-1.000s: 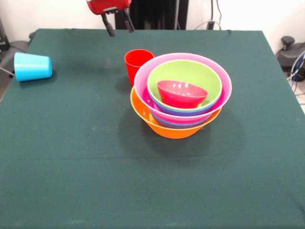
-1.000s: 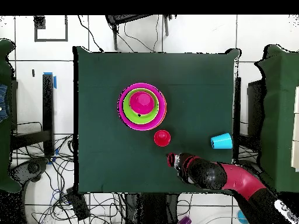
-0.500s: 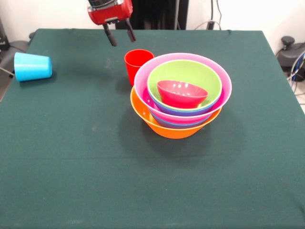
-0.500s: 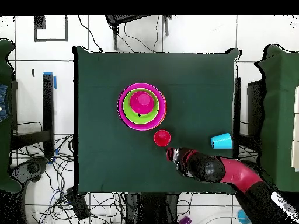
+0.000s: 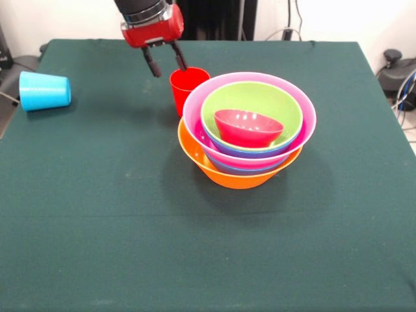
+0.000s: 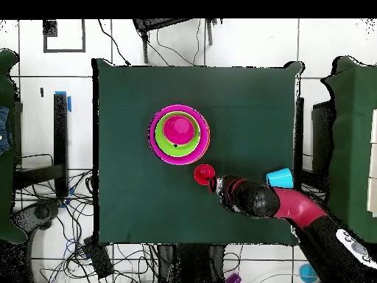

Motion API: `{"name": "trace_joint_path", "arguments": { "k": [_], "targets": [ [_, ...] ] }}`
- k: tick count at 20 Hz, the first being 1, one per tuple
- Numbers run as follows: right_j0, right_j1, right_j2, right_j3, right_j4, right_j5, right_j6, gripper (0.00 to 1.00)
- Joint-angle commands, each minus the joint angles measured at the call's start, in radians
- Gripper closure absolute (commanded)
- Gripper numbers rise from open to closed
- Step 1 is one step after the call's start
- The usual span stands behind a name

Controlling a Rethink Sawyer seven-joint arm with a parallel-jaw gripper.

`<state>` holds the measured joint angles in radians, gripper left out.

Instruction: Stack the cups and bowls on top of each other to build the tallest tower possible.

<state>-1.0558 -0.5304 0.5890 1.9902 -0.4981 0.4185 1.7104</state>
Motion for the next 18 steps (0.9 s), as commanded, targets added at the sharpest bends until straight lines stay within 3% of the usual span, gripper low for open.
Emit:
{"name": "trace_joint_path", "arguments": {
  "k": [1, 11, 18],
  "targets": [
    [0.045, 0.06, 0.032, -0.111, -0.016, 0.114, -0.088, 0.0],
    [0.028, 0.127, 0.024, -0.134, -0.052, 0.056, -0.093, 0.0],
    [0.012, 0.243, -0.064, -0.168, -0.164, -0.01, -0.104, 0.0]
  ]
}}
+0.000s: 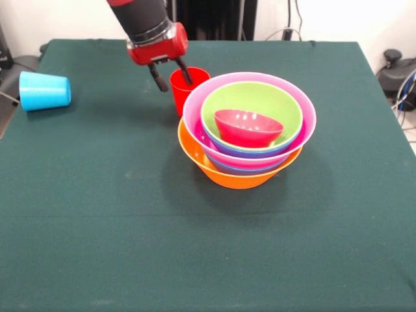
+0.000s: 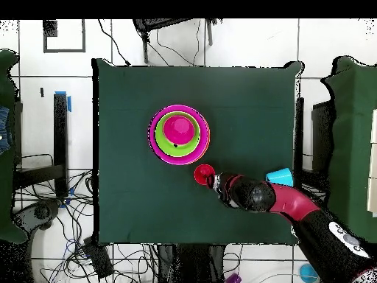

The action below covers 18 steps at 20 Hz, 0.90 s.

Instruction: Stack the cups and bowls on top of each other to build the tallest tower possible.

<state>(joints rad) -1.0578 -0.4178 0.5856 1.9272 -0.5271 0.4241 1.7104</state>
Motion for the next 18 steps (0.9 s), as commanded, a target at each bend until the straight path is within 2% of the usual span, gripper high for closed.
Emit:
{"name": "trace_joint_path", "arguments": {
  "k": [1, 6, 11, 15, 16, 18],
  "targets": [
    [0.016, 0.142, -0.071, -0.11, -0.148, -0.028, -0.094, 0.0],
    [0.055, 0.204, -0.124, -0.16, -0.246, -0.128, -0.032, 0.0],
    [0.063, 0.209, -0.124, -0.168, -0.295, -0.14, -0.053, 0.0],
    [0.06, 0.206, -0.122, -0.162, -0.304, -0.144, -0.044, 0.0],
    [0.059, 0.206, -0.12, -0.162, -0.305, -0.14, -0.045, 1.0],
    [0.059, 0.206, -0.12, -0.162, -0.304, -0.135, -0.045, 1.0]
  ]
}}
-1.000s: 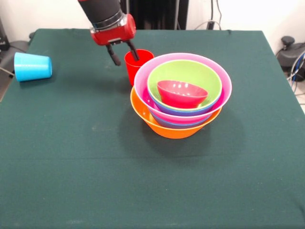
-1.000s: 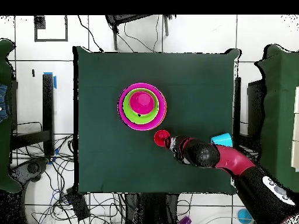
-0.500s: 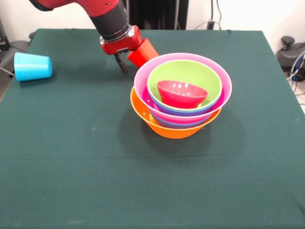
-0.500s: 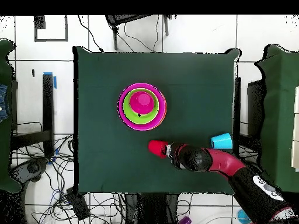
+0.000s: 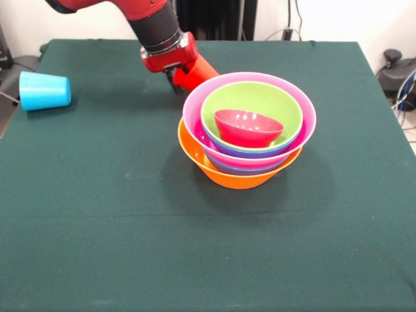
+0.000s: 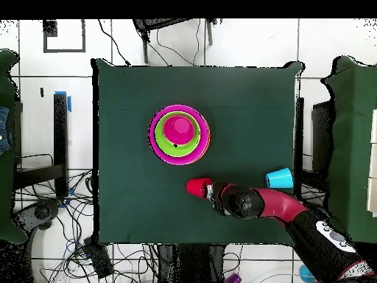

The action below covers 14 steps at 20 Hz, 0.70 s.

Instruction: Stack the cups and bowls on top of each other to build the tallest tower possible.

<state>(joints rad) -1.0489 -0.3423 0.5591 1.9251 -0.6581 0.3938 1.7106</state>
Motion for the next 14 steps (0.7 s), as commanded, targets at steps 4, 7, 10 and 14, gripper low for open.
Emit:
{"name": "trace_joint_path", "arguments": {
  "k": [4, 7, 10, 14],
  "targets": [
    [0.049, 0.13, -0.093, -0.16, -0.172, -0.099, -0.039, 1.0],
    [0.05, 0.129, -0.093, -0.161, -0.171, -0.094, -0.038, 1.0],
    [0.055, 0.127, -0.096, -0.162, -0.169, -0.094, -0.033, 1.0],
    [0.072, 0.095, -0.111, -0.138, -0.169, -0.135, 0.015, 1.0]
  ]
}}
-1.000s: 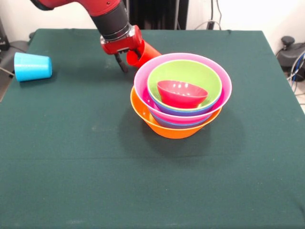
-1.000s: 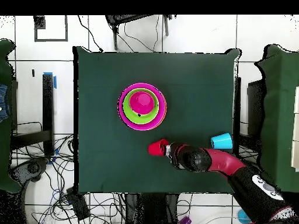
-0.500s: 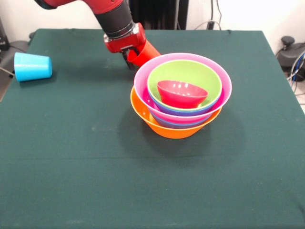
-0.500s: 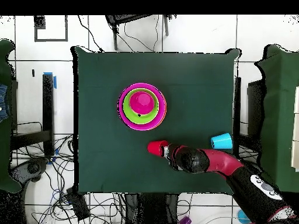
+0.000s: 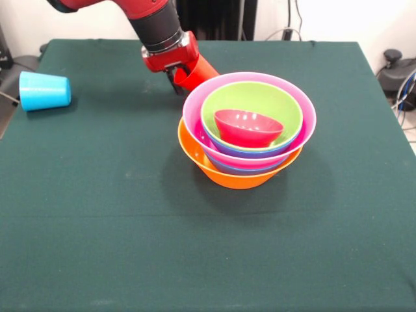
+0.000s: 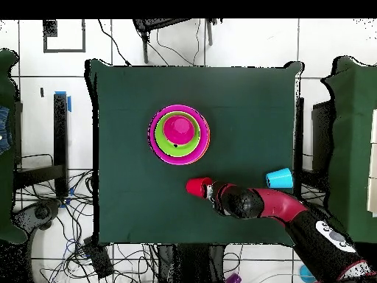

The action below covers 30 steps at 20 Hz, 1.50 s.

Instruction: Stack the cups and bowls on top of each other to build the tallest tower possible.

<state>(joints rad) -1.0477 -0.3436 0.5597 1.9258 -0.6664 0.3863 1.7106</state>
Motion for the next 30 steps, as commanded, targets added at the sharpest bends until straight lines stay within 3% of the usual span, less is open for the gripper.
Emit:
{"name": "trace_joint_path", "arguments": {
  "k": [1, 5, 8, 11, 12, 16, 20, 25, 30],
  "targets": [
    [0.072, 0.085, -0.114, -0.127, -0.162, -0.145, 0.027, 1.0],
    [0.141, -0.067, -0.187, -0.008, -0.154, -0.199, 0.14, 1.0],
    [0.235, -0.256, -0.256, 0.134, -0.144, -0.245, 0.208, 1.0],
    [0.279, -0.439, -0.276, 0.27, -0.095, -0.252, 0.212, 1.0],
    [0.273, -0.522, -0.253, 0.333, -0.048, -0.215, 0.202, 1.0],
    [0.217, -0.734, -0.149, 0.478, 0.102, -0.139, 0.147, 1.0],
    [0.193, -0.869, -0.074, 0.53, 0.18, -0.068, 0.023, 1.0],
    [0.216, -0.913, -0.069, 0.522, 0.243, -0.01, 0.003, 1.0],
    [0.233, -1.033, -0.029, 0.553, 0.41, 0.059, -0.037, 1.0]
  ]
}}
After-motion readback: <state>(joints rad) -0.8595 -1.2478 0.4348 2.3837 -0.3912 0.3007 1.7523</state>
